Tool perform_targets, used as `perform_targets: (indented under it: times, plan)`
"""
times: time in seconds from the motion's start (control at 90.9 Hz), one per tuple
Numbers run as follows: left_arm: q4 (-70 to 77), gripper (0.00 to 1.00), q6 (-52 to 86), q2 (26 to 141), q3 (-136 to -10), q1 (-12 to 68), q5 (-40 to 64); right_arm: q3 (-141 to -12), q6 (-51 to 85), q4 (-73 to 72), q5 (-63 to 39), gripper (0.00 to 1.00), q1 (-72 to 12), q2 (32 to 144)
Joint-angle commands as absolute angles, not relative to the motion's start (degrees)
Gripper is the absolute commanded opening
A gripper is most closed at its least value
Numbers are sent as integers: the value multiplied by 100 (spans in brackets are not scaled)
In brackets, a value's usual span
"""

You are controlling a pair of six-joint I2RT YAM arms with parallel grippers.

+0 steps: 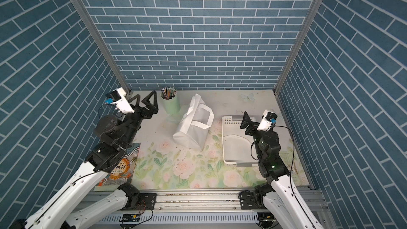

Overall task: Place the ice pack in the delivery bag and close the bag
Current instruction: Reset both arms

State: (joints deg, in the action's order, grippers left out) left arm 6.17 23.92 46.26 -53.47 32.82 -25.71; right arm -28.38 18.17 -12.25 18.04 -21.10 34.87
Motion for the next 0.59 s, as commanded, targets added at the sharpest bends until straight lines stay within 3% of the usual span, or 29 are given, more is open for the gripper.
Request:
perform_targets:
  times: [0.0, 0.121, 0.253, 0.583]
  plan:
    - [413, 100, 2175, 4577, -4520, 3284, -4780, -2286, 858, -1865, 2682, 99, -2114, 3487]
    - [634, 100, 2135, 4662, -3721, 3241, -5487, -1484, 618, -3272, 3162, 100, -2046, 3695]
    - [1311, 100, 1680, 4940, -3145, 3166, -5506, -1038, 124, -4081, 3140, 100, -1783, 4153]
    - [2102, 100, 1904, 6000, -2367, 1904, -5273, -682, 159, -5255, 1938, 100, -905, 5418]
